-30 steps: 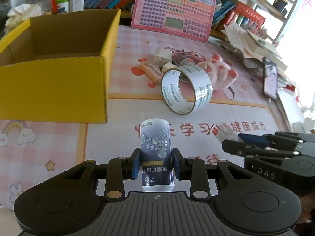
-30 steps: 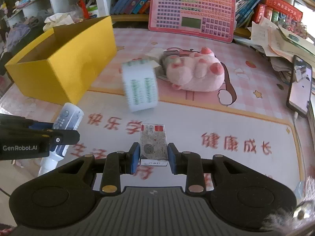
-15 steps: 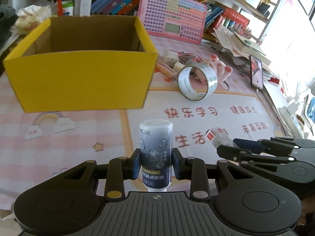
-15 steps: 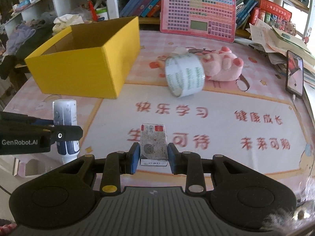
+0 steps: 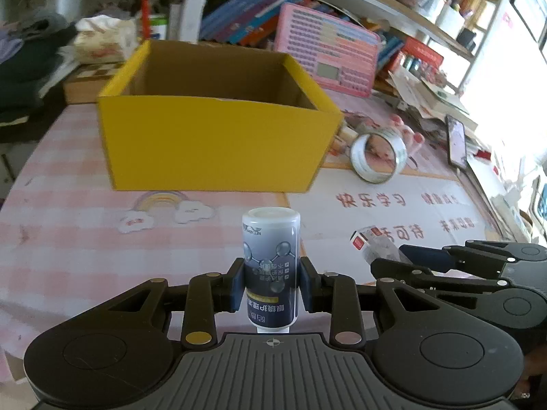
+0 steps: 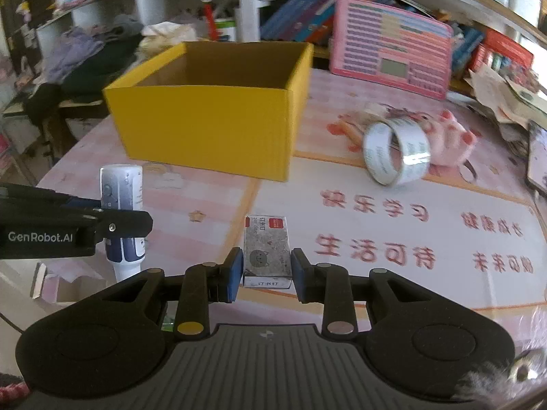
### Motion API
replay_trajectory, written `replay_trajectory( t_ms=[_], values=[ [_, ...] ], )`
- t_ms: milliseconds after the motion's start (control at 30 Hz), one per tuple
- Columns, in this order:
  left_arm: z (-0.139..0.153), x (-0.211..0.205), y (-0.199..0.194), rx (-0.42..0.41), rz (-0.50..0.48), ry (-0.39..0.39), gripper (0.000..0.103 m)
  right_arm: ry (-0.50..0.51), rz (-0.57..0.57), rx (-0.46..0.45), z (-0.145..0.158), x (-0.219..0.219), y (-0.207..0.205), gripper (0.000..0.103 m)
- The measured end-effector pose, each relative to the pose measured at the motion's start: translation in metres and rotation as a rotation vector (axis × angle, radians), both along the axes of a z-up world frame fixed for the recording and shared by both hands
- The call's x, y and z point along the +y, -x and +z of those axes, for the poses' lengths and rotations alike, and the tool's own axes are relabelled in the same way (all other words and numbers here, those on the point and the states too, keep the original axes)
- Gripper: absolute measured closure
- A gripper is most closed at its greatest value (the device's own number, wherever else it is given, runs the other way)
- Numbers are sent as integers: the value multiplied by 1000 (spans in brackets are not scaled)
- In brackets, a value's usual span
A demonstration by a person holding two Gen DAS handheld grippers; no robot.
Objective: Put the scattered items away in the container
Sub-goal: 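Carry the spray bottle and card box over the yellow box with both tools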
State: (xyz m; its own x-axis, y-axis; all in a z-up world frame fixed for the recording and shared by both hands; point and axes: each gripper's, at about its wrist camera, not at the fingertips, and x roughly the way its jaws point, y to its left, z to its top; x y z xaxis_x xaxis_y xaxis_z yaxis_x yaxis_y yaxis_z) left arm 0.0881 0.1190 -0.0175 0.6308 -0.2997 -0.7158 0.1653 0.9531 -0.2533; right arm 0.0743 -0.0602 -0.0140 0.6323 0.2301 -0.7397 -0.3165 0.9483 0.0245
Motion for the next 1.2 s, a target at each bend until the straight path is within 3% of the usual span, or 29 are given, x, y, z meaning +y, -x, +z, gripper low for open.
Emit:
replay_trajectory(
  t_ms=[600, 1000, 1200],
  values=[
    [35, 48, -9, -148, 88, -7, 73, 10, 152, -139, 32, 58, -22, 74],
    [76, 49, -55, -276, 77, -30, 73, -35, 203, -274, 79, 66, -76, 74],
    [87, 44, -95, -309, 78, -51, 72, -18, 229, -291, 84, 73, -123, 74]
  ],
)
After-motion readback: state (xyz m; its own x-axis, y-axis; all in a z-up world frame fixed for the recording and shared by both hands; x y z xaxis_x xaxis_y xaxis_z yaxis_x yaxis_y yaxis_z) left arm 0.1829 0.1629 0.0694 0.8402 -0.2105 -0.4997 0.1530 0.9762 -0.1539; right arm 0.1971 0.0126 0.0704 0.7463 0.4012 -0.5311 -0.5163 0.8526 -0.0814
